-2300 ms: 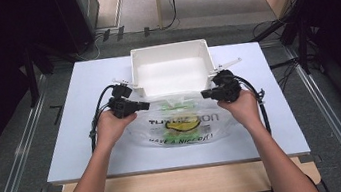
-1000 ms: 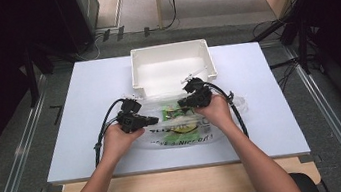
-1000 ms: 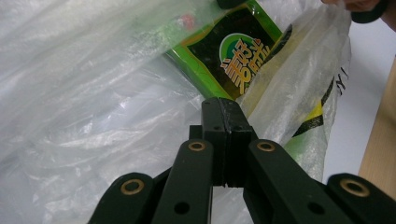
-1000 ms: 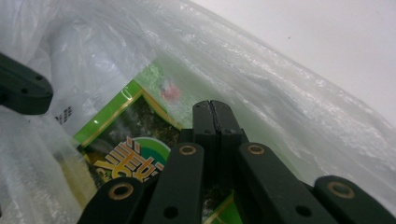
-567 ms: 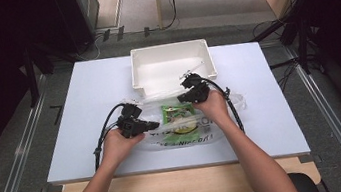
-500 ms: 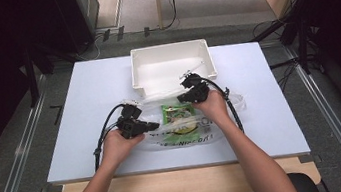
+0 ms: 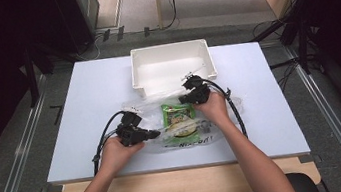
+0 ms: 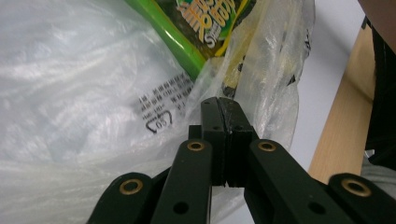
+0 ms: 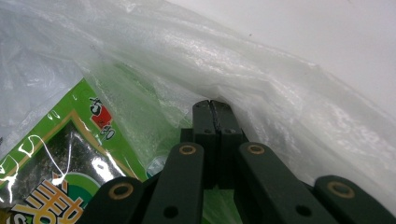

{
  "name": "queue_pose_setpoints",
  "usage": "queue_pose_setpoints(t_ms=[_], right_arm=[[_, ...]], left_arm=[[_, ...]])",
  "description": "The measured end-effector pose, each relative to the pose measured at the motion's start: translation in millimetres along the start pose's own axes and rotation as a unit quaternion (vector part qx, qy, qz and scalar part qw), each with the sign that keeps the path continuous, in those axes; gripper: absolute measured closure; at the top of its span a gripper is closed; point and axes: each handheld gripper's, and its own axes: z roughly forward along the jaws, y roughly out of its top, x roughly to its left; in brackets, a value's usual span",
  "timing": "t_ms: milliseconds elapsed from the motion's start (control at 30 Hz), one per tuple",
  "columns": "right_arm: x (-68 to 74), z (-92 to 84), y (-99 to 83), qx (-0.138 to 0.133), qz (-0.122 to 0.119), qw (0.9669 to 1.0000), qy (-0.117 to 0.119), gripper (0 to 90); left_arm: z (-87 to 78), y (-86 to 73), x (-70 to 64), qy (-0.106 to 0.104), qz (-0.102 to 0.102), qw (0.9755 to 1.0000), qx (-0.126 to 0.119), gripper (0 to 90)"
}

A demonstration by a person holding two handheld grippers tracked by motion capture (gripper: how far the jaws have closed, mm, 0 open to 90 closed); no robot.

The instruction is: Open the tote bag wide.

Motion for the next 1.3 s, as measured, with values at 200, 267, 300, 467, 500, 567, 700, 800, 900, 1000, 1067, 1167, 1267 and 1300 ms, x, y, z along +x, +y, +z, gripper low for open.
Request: queue_pose_setpoints(t_ms=[200, 267, 300, 467, 500, 567, 700, 800, 900, 1000, 1067, 1167, 1267, 1300], right_arm=[[0.0, 0.1, -1.0, -0.003, -0.005, 1.0, 0.0, 90.0], [0.3, 0.1, -1.2, -0.004, -0.007, 1.0, -0.002, 90.0], [0.3, 0.1, -1.5, -0.005, -0.007, 1.0, -0.002, 90.0], [0.3, 0.2, -2.1, -0.007, -0.005, 1.0, -0.002, 90.0], [0.5, 0.2, -2.0, -0.007, -0.006, 1.0, -0.003, 90.0], [0.7, 0.2, -2.0, -0.007, -0.008, 0.9999, -0.004, 90.0], [0.6, 0.2, -1.9, -0.007, -0.008, 0.9999, -0.003, 90.0], [0.9, 0.2, -1.8, -0.007, -0.009, 0.9999, -0.004, 90.0], [0.5, 0.3, -2.1, -0.008, -0.008, 0.9999, -0.003, 90.0], [-0.3, 0.2, -2.6, -0.009, -0.005, 0.9999, -0.001, 90.0], [-0.3, 0.2, -2.8, -0.009, -0.004, 1.0, 0.0, 90.0], [-0.1, 0.0, -3.1, -0.01, -0.004, 0.9999, -0.001, 90.0], [-0.8, 0.3, -3.5, -0.012, -0.003, 0.9999, 0.002, 90.0], [-0.8, 0.3, -3.5, -0.012, -0.003, 0.9999, 0.002, 90.0]], left_arm=[[3.3, -8.1, -2.0, -0.003, 0.005, 0.9999, 0.015, 90.0], [3.8, -9.6, -2.3, -0.002, 0.005, 0.9998, 0.017, 90.0], [3.1, -9.7, -2.3, -0.002, 0.004, 0.9999, 0.013, 90.0], [-4.7, -0.2, -1.3, -0.005, -0.001, 1.0, -0.005, 90.0], [-6.1, 2.5, -1.8, -0.003, -0.003, 1.0, -0.005, 90.0], [-9.4, 8.2, -3.5, -0.001, 0.002, 0.9999, -0.011, 90.0], [-13.1, 19.4, -4.6, 0.01, 0.003, 0.9998, -0.019, 90.0], [-13.1, 28.7, -2.5, 0.021, -0.001, 0.9995, -0.026, 90.0], [-9.9, 35.4, -6.5, 0.024, 0.004, 0.9994, -0.025, 90.0], [-2.5, 38.0, -5.5, 0.037, 0.009, 0.9992, -0.014, 90.0], [1.9, 36.9, 0.4, 0.042, 0.0, 0.9991, -0.009, 90.0], [6.1, 32.0, 7.1, 0.036, -0.007, 0.9993, -0.007, 90.0], [9.5, 23.4, 7.1, 0.024, -0.007, 0.9997, -0.004, 89.6], [11.2, 20.2, 6.6, 0.021, -0.007, 0.9997, 0.003, 89.7]])
